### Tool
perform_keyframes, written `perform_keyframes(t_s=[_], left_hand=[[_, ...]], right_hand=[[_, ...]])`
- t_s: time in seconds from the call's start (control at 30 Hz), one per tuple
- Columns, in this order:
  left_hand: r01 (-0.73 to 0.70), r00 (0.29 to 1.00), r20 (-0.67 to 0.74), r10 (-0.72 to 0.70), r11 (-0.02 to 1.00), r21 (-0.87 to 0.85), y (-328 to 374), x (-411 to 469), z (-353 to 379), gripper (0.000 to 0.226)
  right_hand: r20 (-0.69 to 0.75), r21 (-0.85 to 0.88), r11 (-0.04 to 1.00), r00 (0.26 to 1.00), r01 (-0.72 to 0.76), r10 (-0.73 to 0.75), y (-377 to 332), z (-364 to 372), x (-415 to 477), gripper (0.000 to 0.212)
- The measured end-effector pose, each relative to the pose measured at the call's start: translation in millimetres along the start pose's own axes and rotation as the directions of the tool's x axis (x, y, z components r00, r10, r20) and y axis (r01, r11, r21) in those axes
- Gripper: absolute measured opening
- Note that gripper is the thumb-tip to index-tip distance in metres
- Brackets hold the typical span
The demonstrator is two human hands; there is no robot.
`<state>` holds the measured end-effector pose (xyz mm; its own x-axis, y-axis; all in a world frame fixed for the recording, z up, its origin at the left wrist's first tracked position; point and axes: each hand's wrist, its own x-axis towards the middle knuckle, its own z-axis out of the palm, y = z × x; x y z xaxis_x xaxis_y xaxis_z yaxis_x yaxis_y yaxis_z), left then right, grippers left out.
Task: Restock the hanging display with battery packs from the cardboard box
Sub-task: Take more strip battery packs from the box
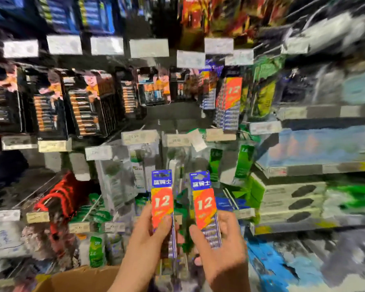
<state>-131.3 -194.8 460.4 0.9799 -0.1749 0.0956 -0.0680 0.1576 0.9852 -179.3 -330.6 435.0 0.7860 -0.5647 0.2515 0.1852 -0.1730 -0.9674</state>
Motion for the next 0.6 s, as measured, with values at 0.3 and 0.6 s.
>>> perform_keyframes(t_s=[0.3, 0.6], left_hand=[[-0.182, 0.983, 0.001, 0.183, 0.975, 0.131, 63, 17, 80, 0.033], [-0.328, 0.943, 0.031, 0.331, 0.912, 0.244, 110, 77, 100, 0.031]], right_hand=[[0.035, 0.076, 0.995, 0.997, 0.065, -0.068, -54, -74, 59, 0.052], [0.060, 0.040, 0.987, 0.986, 0.155, -0.157, -82, -67, 113, 0.055]])
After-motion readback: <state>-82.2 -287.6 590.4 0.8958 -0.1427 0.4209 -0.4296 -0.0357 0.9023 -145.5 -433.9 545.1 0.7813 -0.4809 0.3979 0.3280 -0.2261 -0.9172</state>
